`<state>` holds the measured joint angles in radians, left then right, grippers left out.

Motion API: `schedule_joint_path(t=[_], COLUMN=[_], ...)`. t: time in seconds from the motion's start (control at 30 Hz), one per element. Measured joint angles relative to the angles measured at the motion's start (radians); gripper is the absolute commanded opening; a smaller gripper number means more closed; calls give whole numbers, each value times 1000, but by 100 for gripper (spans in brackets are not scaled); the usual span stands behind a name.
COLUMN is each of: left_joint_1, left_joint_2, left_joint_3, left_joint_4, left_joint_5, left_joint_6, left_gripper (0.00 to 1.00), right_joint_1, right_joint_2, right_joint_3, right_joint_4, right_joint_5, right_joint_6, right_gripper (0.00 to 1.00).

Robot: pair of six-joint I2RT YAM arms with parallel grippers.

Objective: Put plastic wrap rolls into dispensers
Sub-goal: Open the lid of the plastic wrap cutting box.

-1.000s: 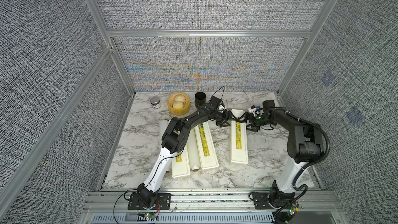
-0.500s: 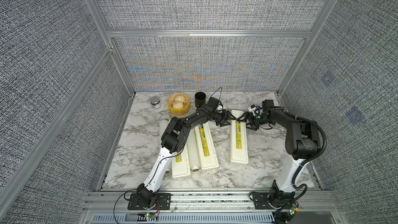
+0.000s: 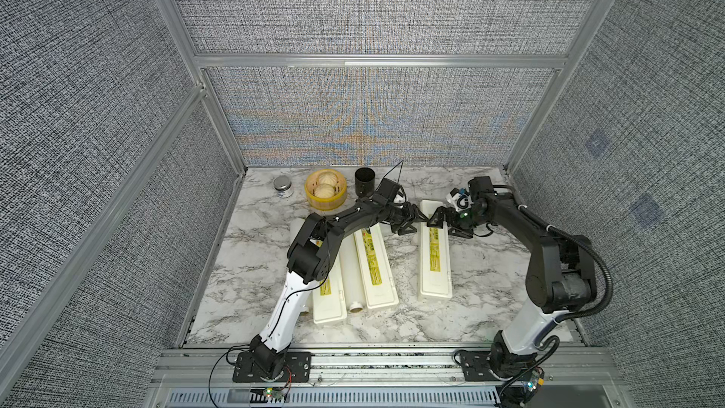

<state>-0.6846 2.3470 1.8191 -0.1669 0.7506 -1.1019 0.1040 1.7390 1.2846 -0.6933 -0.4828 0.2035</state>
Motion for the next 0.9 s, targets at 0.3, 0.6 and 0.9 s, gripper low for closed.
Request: schedule_joint_path(t=[0.3,0.6,0.9], left_joint_1=[9,12,12], left_joint_2=[-179,-216,-202], left_joint_3=[-164,-265,-275], left_joint_4=[5,3,7], left_joint_5=[-54,-94,-92], left_joint_6=[10,31,51], left_gripper=[64,64,64], right_joint_1=[148,217,237], right_joint_2=[-9,-2,-15], right_joint_3=[-29,-21,40], right_joint_4=[-83,-99,-219], right_joint_5=[232,354,434], right_joint_6=[73,127,119], right_gripper=[99,99,99])
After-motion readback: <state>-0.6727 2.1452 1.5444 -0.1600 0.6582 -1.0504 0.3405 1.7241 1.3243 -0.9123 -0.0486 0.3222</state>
